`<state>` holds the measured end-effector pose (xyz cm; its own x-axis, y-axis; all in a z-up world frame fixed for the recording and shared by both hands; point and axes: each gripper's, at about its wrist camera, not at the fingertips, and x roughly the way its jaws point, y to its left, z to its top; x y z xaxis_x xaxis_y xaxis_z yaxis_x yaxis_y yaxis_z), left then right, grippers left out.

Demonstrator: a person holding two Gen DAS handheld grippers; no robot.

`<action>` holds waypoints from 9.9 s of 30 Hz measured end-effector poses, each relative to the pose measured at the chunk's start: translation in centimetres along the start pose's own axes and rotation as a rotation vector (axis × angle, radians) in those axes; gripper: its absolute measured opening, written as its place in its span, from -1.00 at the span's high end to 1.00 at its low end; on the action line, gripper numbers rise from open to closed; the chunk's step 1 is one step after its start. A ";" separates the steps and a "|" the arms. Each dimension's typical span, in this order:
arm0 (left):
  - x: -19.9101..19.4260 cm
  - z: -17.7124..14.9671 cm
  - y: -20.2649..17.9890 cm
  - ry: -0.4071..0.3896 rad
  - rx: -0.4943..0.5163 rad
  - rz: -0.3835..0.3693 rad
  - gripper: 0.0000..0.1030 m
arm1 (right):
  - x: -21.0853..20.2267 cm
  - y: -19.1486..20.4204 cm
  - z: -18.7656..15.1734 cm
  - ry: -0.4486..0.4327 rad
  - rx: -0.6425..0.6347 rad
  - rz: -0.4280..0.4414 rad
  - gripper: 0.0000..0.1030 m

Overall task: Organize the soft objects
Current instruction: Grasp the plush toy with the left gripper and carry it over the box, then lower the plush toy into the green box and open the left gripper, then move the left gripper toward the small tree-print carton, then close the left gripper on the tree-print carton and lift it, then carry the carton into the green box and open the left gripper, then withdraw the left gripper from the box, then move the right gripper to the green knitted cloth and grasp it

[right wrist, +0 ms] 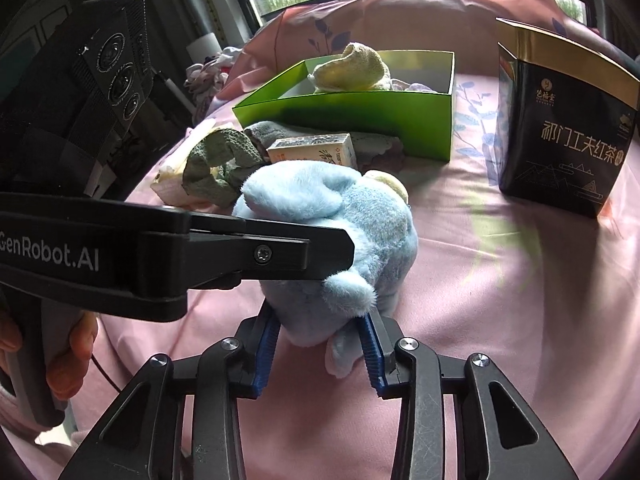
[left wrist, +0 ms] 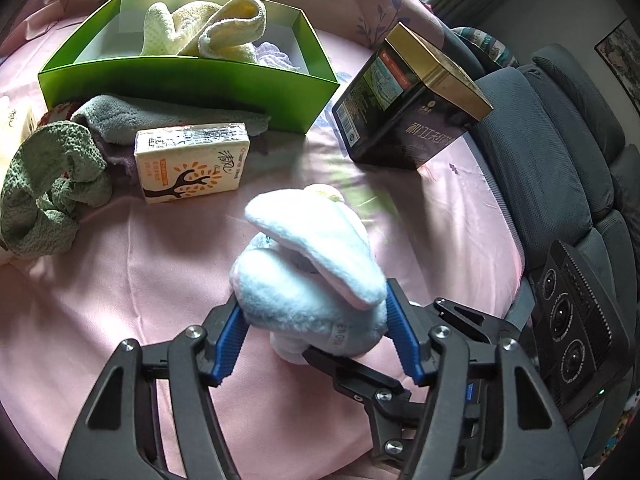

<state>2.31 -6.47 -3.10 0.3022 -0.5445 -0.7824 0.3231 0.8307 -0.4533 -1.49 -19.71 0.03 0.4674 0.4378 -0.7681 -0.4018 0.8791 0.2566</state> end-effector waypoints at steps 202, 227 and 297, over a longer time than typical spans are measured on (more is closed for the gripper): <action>-2.4 15.9 7.3 -0.227 0.100 0.278 0.51 | 6.7 -3.6 21.0 -0.163 -0.019 0.059 0.49; -0.8 14.9 7.0 -0.173 0.119 0.376 -0.76 | 6.9 -7.5 18.9 -0.078 0.152 -0.121 0.06; -8.3 -1.5 7.0 -0.211 -0.080 0.391 -0.98 | -2.4 2.1 7.4 -0.073 0.143 -0.198 -0.44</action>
<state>0.70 4.06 -0.44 0.5667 -0.1924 -0.8012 0.0802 0.9806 -0.1788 2.35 -17.53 6.69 0.5835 0.2625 -0.7685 -0.1841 0.9644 0.1897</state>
